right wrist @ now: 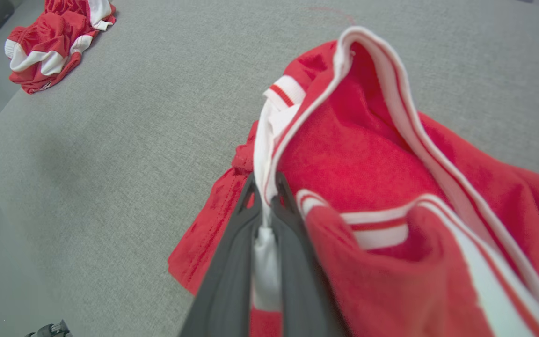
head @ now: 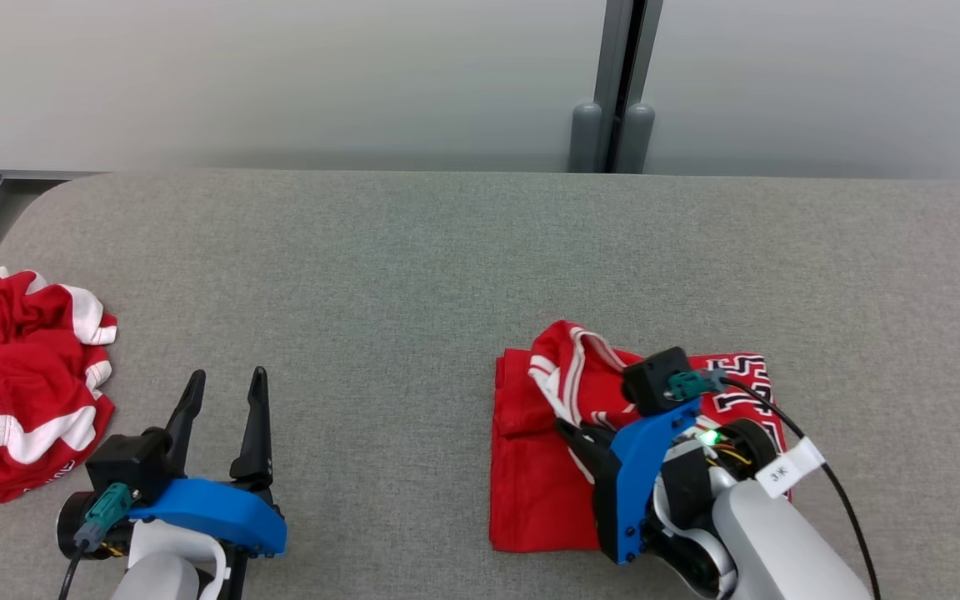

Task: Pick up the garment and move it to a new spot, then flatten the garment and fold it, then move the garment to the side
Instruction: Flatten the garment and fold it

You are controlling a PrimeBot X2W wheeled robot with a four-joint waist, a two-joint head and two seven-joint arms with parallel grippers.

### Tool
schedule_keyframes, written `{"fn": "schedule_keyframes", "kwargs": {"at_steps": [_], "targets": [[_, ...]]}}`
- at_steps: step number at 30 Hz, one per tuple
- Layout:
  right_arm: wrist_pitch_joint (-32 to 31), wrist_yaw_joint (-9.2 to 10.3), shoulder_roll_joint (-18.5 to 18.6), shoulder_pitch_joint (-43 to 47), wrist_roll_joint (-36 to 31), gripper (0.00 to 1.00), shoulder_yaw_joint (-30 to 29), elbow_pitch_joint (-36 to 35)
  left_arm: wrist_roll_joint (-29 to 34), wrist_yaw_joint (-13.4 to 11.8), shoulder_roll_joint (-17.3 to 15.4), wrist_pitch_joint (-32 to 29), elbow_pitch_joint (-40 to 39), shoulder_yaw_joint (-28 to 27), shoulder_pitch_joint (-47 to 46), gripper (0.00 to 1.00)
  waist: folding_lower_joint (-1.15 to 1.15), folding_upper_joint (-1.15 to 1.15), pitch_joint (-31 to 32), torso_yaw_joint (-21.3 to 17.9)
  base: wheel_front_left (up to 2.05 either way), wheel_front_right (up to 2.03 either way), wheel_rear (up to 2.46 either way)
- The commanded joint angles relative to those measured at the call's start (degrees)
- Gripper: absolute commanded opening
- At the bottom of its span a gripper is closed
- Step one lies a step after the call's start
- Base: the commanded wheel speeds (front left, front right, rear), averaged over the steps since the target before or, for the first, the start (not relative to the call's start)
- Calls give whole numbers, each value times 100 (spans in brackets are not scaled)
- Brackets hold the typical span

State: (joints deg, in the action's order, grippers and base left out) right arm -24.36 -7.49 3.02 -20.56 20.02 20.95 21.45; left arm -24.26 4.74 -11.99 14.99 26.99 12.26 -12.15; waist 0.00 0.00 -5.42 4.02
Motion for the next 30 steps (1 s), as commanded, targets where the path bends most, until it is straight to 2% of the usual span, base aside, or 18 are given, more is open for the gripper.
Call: {"fn": "schedule_keyframes", "kwargs": {"at_steps": [1, 10, 11, 12, 15, 18, 21, 24, 30], "targets": [[83, -1, -10, -163, 100, 0, 136, 138, 9, 17, -15, 25, 18, 32, -116, 100, 0, 0, -9, 13, 0, 0, 0], [500, -1, -10, -800, 696, 0, 708, 1305, 47, 51, 60, 25, 125, 194, -251, 100, 0, 0, 6, 131, 0, 0, 0], [553, -1, -11, -848, 764, 28, 755, 1418, 40, 57, 62, 26, 141, 210, -246, 100, 0, 0, 9, 140, 0, 0, 0], [673, -1, -10, -941, 931, 100, 816, 1570, 22, 70, 65, 26, 158, 227, -246, 100, 0, 0, 10, 156, 0, 0, 0], [862, -1, -14, -1062, 1287, 100, 960, 1536, -10, 78, 50, 25, 168, 221, -252, 100, 0, 0, -8, 159, 0, 0, 0], [1052, -1, -12, -1204, 1765, 100, 1152, 1093, -23, 48, -8, 26, 138, 158, -212, 100, 0, 0, 0, 123, 0, 0, 0], [1272, -1, -4, -1268, 1956, 100, 1136, 586, -40, 3, -35, 25, 78, 73, -89, 100, 0, 0, 35, 47, 0, 0, 0], [1431, -1, 4, -1183, 1644, 100, 742, 211, -46, -24, -78, 26, 16, 9, -32, 100, 0, 0, 68, -20, 0, 0, 0], [1268, -1, 345, -383, 675, 100, -538, -268, -55, -54, -64, 26, -66, -7, 74, 100, 0, 0, 117, -89, 0, 0, 0]]}}
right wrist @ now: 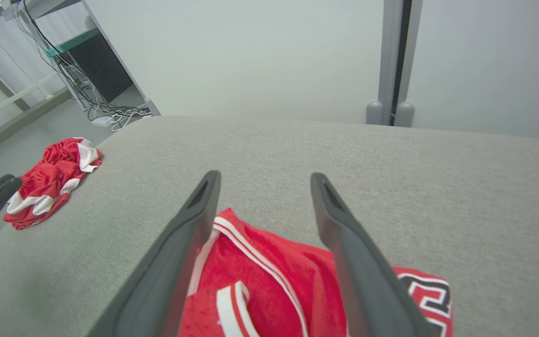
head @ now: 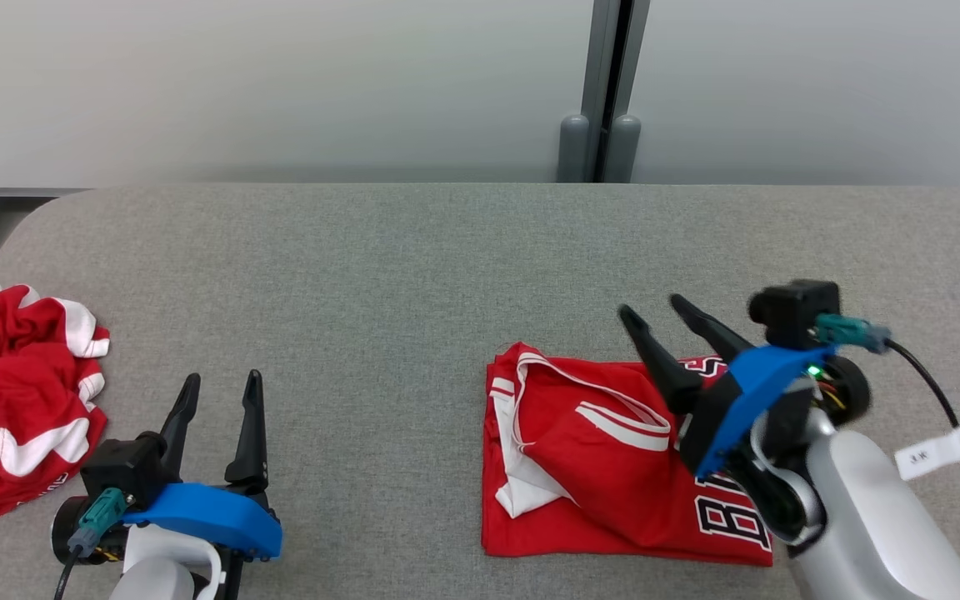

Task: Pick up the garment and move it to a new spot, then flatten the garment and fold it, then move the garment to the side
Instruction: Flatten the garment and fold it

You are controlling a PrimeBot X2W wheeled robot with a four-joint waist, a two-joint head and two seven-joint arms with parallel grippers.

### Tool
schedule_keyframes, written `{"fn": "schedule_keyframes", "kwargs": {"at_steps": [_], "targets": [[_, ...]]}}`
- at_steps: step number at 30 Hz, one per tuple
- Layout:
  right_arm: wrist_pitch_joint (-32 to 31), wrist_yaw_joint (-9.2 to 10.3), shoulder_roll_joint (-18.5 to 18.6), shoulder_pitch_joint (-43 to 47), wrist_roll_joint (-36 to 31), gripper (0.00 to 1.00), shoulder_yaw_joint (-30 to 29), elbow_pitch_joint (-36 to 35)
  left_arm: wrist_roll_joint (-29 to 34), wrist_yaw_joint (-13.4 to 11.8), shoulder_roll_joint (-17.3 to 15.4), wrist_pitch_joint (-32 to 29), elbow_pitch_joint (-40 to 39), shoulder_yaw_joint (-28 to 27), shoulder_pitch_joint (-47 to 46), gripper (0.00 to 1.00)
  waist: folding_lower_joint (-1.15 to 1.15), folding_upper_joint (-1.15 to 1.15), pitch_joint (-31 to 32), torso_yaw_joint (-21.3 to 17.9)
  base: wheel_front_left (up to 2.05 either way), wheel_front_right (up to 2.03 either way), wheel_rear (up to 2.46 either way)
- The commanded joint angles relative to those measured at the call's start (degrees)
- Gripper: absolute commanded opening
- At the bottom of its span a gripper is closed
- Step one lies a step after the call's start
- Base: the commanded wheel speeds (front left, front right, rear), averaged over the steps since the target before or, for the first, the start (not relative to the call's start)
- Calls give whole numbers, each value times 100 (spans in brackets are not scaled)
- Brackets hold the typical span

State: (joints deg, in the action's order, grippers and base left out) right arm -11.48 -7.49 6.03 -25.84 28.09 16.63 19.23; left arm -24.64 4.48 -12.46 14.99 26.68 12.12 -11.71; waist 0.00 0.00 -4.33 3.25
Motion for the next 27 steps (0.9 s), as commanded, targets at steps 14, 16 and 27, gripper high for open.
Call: {"fn": "schedule_keyframes", "kwargs": {"at_steps": [14, 16, 27], "targets": [[-193, -1, -252, 1499, -1996, 0, -1204, -238, -35, -28, -27, 25, -65, 19, -3, 100, 0, 0, -2, -146, 0, 0, 0], [-165, -1, -286, 1418, -2051, 0, -1049, -66, -39, -23, -38, 25, -65, 27, -12, 100, 0, 0, -1, -150, 0, 0, 0], [73, -1, -308, 788, -1130, 0, 868, 1036, -39, 3, -34, 25, -1, 90, -128, 100, 0, 0, -60, 3, 0, 0, 0]]}}
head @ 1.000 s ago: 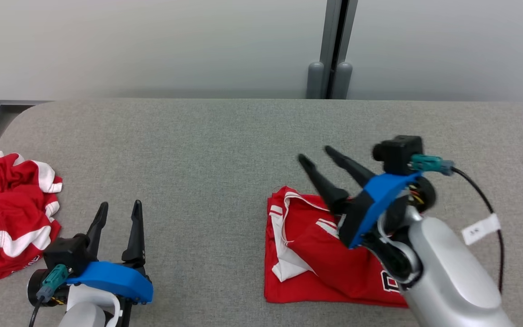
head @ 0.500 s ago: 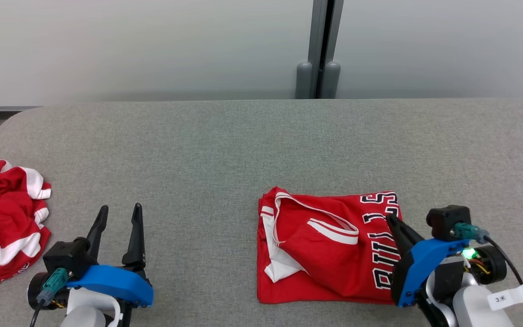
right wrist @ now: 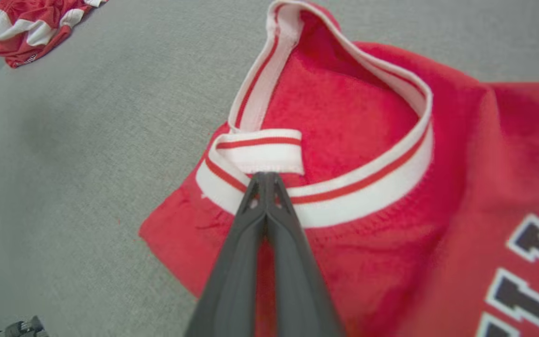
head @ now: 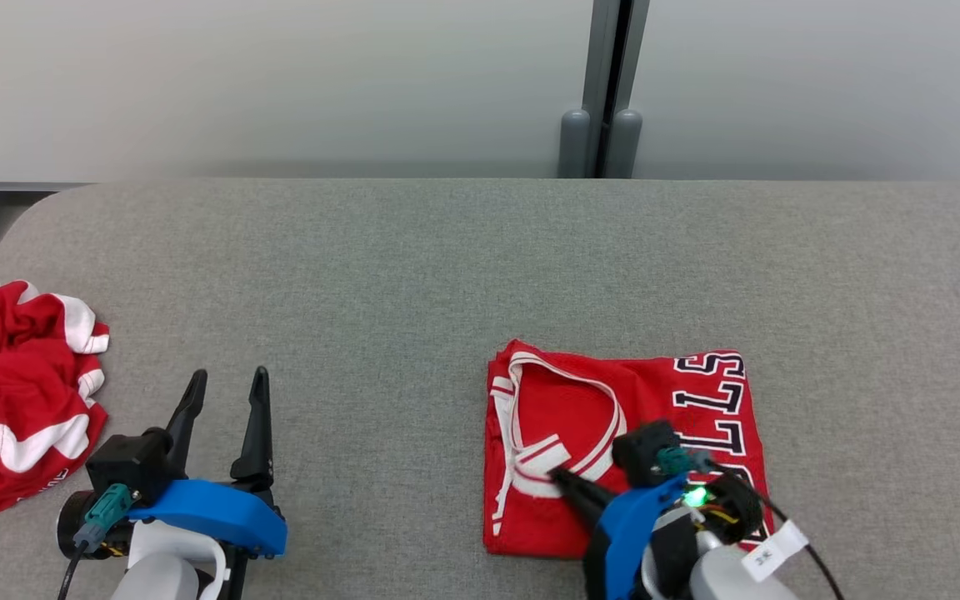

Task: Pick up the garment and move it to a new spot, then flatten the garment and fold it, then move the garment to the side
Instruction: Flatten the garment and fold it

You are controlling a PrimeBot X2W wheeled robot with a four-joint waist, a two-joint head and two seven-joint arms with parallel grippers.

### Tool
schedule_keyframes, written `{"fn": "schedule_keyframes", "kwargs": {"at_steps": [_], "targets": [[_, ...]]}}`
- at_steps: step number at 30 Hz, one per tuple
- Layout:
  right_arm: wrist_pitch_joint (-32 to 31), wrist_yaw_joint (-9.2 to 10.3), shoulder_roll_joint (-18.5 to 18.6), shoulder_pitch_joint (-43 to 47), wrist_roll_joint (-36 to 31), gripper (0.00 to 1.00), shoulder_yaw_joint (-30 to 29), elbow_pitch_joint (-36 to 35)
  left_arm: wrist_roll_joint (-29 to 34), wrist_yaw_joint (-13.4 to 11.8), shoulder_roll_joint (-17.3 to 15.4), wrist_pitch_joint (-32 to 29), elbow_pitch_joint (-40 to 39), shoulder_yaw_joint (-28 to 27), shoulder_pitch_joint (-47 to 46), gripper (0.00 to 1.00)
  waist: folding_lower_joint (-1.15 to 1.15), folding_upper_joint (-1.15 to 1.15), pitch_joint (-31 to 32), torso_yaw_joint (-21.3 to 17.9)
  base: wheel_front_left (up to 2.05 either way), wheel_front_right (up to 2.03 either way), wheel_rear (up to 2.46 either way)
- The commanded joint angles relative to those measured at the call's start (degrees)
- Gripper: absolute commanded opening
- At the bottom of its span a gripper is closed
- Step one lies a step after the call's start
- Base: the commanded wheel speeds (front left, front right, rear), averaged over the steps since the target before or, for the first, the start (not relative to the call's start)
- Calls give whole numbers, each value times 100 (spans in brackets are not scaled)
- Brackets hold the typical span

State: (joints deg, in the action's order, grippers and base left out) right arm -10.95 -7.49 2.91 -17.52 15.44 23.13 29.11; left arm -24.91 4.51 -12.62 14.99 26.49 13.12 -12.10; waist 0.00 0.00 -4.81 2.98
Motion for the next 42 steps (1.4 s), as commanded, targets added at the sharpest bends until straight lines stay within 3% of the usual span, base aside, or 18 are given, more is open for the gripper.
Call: {"fn": "schedule_keyframes", "kwargs": {"at_steps": [1, 8, 13, 18, 24, 32, 42], "targets": [[26, -1, 7, -76, 285, 0, 461, 57, -11, -7, -14, 25, 20, -9, -100, 100, 0, 0, -17, 50, 0, 0, 0], [51, -1, 6, -165, 1306, 0, 1584, -147, -39, -30, -57, 25, 17, -58, -40, 100, 0, 0, -6, 67, 0, 0, 0], [184, -1, 9, -390, 1998, 0, 1705, -421, -69, -51, -64, 26, -8, -78, 19, 100, 0, 0, 22, -33, 0, 0, 0], [57, -1, 12, -693, 1605, 0, 1130, -211, -66, -65, -52, 25, -23, -60, 13, 100, 0, 0, 55, -85, 0, 0, 0], [-985, -1, 203, -1120, 801, 0, 635, 253, -42, -49, -50, 25, 5, -9, -20, 100, 0, 0, 85, -63, 0, 0, 0], [-1487, -1, 351, -1173, 398, 0, 880, 697, -41, -2, -28, 15, 33, 104, -144, 100, 0, 0, -2, 145, 0, 0, 0], [-1308, -1, 29, -854, 1015, 0, 1822, 525, -63, -40, -81, 20, 9, 55, -137, 100, 0, 0, -76, 185, 0, 0, 0]]}}
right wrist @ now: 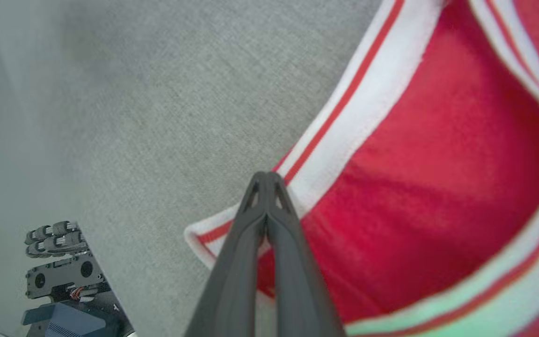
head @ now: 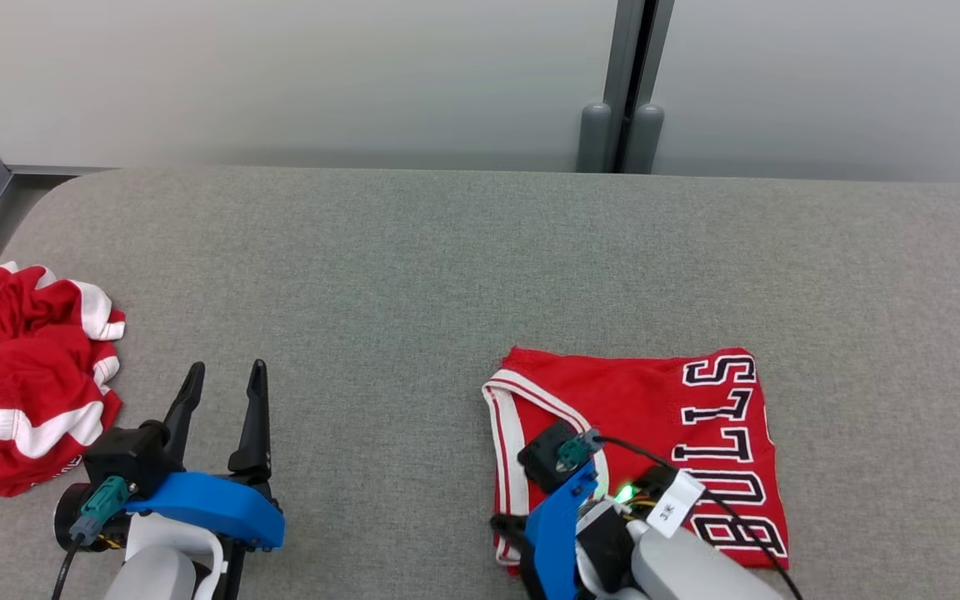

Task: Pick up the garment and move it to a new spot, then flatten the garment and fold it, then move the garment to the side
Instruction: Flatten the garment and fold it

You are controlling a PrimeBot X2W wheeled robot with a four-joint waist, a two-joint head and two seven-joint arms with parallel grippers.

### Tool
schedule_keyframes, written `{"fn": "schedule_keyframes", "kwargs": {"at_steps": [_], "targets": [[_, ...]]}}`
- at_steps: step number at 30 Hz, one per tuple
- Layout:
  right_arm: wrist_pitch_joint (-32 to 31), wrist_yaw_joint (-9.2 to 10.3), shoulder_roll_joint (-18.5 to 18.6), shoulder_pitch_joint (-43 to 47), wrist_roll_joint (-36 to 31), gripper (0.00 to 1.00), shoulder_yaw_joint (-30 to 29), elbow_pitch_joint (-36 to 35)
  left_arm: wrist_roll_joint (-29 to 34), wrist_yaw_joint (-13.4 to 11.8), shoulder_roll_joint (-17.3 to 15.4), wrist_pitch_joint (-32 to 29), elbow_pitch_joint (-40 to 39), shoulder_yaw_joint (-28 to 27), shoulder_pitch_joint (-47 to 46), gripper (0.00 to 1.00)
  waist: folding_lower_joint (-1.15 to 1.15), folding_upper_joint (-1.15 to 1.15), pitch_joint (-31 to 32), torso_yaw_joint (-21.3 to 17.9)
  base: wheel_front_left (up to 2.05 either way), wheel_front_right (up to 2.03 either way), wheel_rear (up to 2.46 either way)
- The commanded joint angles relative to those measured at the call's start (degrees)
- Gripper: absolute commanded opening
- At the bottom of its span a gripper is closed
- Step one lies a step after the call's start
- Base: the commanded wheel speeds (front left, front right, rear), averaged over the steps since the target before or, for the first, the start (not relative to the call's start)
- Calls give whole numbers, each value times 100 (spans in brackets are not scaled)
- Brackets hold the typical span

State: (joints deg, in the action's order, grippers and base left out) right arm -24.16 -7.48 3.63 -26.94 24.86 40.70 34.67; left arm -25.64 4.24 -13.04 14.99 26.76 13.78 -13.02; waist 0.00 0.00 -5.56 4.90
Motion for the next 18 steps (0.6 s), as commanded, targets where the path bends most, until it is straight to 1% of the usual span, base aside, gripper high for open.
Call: {"fn": "schedule_keyframes", "kwargs": {"at_steps": [1, 6, 9, 12, 15, 16, 17, 18], "targets": [[30, -2, -54, 115, 209, 0, 179, -99, 6, -17, -42, 20, -27, -16, -41, 100, 0, 0, -1, -16, 0, 0, 0], [368, -3, -68, -22, 772, 0, 572, -360, 0, -46, -30, 21, -48, 4, -40, 100, 0, 0, -10, -65, 0, 0, 0], [773, -2, -67, -177, 1236, 0, 588, -571, -7, -36, -24, 21, -28, 29, -70, 100, 0, 0, -14, -80, 0, 0, 0], [1352, -2, -63, -376, 1686, 0, 251, -725, -15, -28, -24, 22, -4, 44, -75, 100, 0, 0, 10, -90, 0, 0, 0], [2058, -2, -63, -535, 1705, 0, -381, -665, -27, -32, -46, 22, 8, 39, -29, 100, 0, 0, 75, -105, 0, 0, 0], [2289, -2, -56, -560, 1586, 23, -628, -634, -30, -44, -57, 23, 8, 23, 2, 100, 0, 0, 104, -116, 0, 0, 0], [2493, -2, -3, -556, 1458, 92, -885, -605, -33, -54, -61, 23, 5, 13, 43, 100, 0, 0, 139, -127, 0, 0, 0], [2672, -2, 79, -514, 1322, 100, -1155, -580, -35, -65, -66, 23, -7, 3, 83, 100, 0, 0, 166, -140, 0, 0, 0]]}}
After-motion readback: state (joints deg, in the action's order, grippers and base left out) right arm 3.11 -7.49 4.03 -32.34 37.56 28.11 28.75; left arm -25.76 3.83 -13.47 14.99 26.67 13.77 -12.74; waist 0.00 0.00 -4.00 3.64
